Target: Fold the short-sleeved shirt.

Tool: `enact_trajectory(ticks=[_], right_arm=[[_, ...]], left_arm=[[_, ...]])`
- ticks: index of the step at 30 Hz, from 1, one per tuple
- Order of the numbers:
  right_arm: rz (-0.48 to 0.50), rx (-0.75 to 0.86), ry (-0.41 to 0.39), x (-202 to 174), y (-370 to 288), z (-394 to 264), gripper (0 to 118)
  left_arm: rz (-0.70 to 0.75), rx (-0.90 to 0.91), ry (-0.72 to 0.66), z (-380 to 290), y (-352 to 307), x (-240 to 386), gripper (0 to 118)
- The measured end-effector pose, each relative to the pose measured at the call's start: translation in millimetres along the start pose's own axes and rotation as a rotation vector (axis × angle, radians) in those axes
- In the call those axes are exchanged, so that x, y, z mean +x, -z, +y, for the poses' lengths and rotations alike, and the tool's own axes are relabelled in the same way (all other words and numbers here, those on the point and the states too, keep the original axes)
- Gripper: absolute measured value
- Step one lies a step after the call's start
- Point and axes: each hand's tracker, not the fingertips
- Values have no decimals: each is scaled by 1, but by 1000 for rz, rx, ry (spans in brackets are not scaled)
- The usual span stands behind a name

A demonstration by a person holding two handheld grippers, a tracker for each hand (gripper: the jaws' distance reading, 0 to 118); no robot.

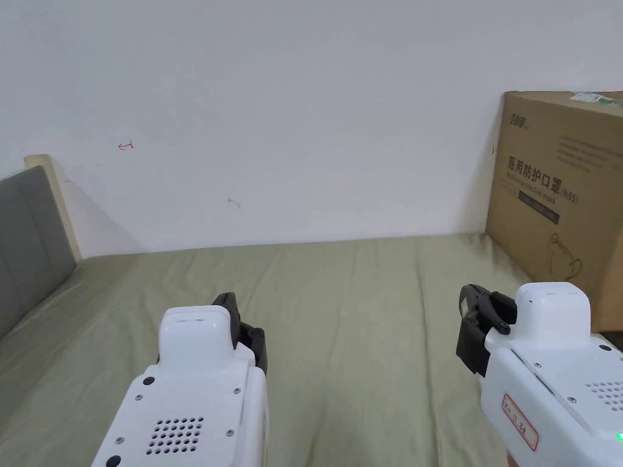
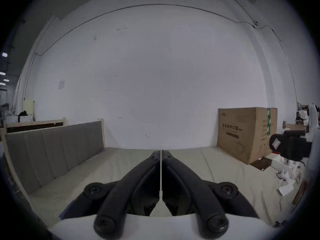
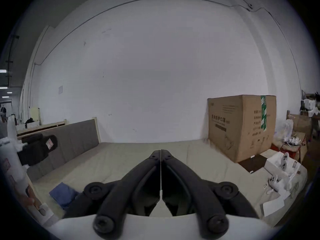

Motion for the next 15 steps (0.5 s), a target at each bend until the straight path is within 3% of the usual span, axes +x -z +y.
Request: enact_trajectory(ticks=[7,8,9,10,11,12,13,14,15], right_arm=[[-25,-4,-20,0,3,-11,0],[-28,-5,-17,1,3,-12,7],[-31,-6,-13,2,4,-13,14],[-33,-7,-8,3,4,-14,20],[-38,-11,-4,4,5,-15,36],[-53,-22,-13,3,7,-16,61],[-70,-40,-34,2,10,-17,86],[-64,-36,-32,2,11,-18,100],[-62,-34,-33,1,11,-20,105]], left_arm=[[33,-6,-38,-2,4,-9,2],[27,-8,-40,-3,4,-10,8],[24,-9,-40,-4,5,-11,23],[19,-10,-40,-5,6,-13,49],[17,-20,-33,-7,8,-13,83],[28,-30,-23,-8,9,-13,91],[38,-25,-14,-10,9,-14,91],[35,-25,-14,-11,9,-16,91],[29,-27,-16,-11,9,-17,91]])
